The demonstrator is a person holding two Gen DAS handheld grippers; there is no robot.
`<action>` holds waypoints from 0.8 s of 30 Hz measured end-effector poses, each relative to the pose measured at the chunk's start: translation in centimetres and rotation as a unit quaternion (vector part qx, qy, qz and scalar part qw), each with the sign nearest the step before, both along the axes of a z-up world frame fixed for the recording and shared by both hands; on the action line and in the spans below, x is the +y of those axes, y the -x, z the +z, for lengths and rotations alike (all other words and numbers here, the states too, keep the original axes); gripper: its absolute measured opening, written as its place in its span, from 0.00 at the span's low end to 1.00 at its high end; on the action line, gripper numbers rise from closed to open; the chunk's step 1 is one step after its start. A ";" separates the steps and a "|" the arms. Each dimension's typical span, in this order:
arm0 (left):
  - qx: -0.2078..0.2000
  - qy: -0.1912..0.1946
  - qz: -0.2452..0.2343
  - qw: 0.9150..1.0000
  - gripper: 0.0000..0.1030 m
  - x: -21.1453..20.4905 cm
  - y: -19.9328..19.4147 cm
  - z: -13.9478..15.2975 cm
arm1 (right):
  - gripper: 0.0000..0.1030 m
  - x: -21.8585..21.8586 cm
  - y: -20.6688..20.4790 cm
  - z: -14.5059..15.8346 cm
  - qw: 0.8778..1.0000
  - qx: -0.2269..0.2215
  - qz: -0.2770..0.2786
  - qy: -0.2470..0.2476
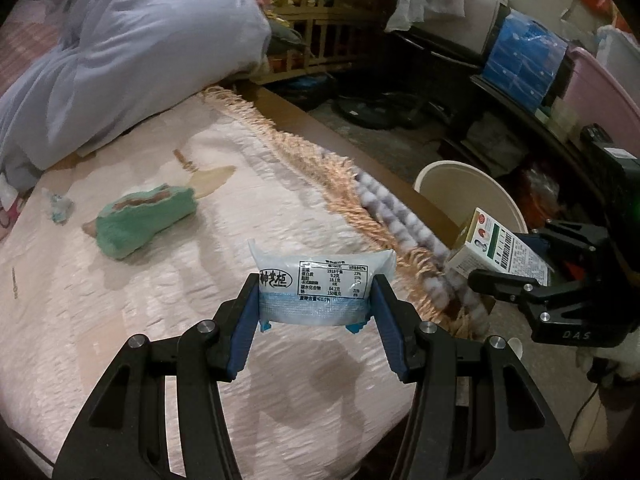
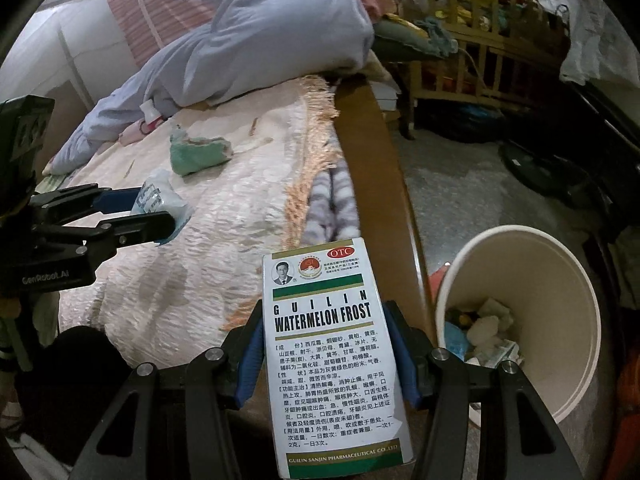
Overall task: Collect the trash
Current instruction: 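Carry the box and white packet to the bucket and open both tools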
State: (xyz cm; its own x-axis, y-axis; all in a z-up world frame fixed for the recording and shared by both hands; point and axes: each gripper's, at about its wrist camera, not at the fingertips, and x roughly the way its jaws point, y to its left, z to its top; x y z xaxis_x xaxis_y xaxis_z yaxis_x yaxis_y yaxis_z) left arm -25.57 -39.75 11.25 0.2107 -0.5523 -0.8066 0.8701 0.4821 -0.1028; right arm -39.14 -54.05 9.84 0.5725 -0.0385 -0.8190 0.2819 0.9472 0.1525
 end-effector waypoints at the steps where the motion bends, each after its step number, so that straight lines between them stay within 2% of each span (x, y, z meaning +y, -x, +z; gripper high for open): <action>1: 0.000 0.000 -0.003 1.000 0.51 -0.4 0.2 0.0 | 0.52 -0.3 0.3 0.0 1.000 0.000 -0.005 0.000; 12: 0.008 -0.003 -0.047 0.999 0.51 -5.7 3.1 -0.2 | 0.52 -4.3 3.3 -0.8 0.999 0.008 -0.054 0.002; 24: 0.063 0.006 -0.093 0.994 0.51 -13.7 6.7 -0.5 | 0.52 -11.1 7.9 -2.5 0.989 0.024 -0.143 -0.012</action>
